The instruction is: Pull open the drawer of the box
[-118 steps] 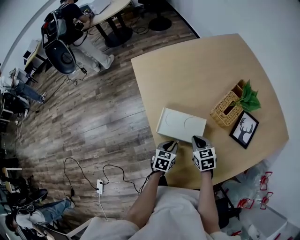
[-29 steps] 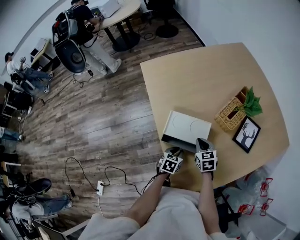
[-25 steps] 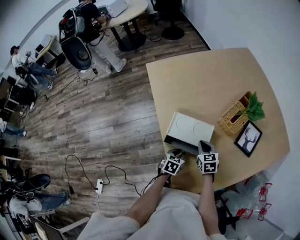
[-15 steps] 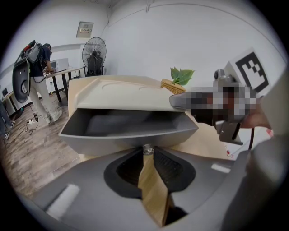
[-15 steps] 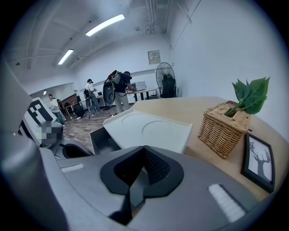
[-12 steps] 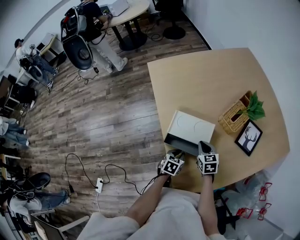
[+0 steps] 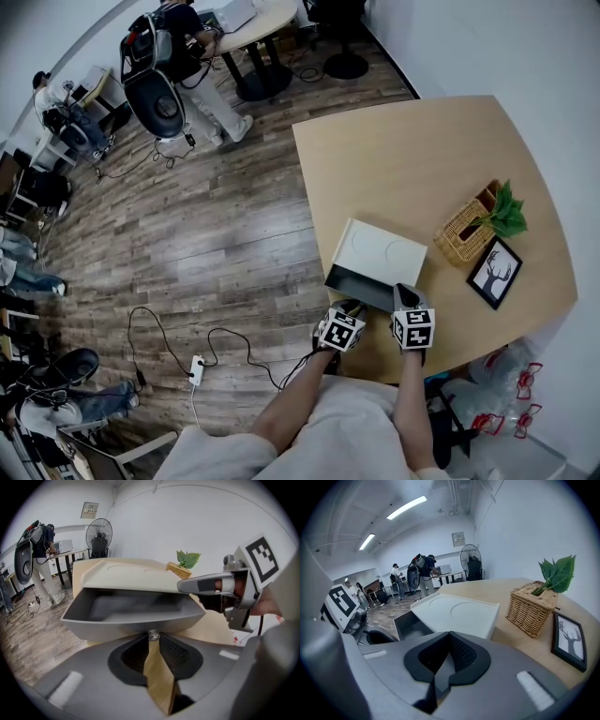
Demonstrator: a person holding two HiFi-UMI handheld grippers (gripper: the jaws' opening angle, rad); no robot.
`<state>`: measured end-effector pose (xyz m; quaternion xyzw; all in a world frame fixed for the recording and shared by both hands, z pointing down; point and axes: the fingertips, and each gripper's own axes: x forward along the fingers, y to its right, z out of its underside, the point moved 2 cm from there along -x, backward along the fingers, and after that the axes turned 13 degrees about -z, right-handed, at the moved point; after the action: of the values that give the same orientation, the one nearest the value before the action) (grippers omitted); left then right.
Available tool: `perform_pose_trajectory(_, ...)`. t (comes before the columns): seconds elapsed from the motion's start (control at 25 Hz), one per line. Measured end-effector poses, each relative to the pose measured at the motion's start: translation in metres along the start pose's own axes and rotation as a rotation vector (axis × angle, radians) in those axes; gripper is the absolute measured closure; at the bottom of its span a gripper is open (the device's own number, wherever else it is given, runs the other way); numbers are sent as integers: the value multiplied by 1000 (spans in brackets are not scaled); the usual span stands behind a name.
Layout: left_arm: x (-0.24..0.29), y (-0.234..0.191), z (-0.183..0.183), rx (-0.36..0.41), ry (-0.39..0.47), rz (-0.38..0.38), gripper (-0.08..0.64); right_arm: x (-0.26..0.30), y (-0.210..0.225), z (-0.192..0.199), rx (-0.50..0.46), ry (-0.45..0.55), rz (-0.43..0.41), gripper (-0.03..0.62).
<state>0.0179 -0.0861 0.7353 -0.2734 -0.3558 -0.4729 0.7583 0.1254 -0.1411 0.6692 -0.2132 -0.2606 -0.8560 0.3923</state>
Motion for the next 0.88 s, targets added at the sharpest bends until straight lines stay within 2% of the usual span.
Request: perform_pose_trajectory(0.88, -23, 10, 25, -18, -25, 14, 431, -18, -23, 17, 16, 18, 0, 595)
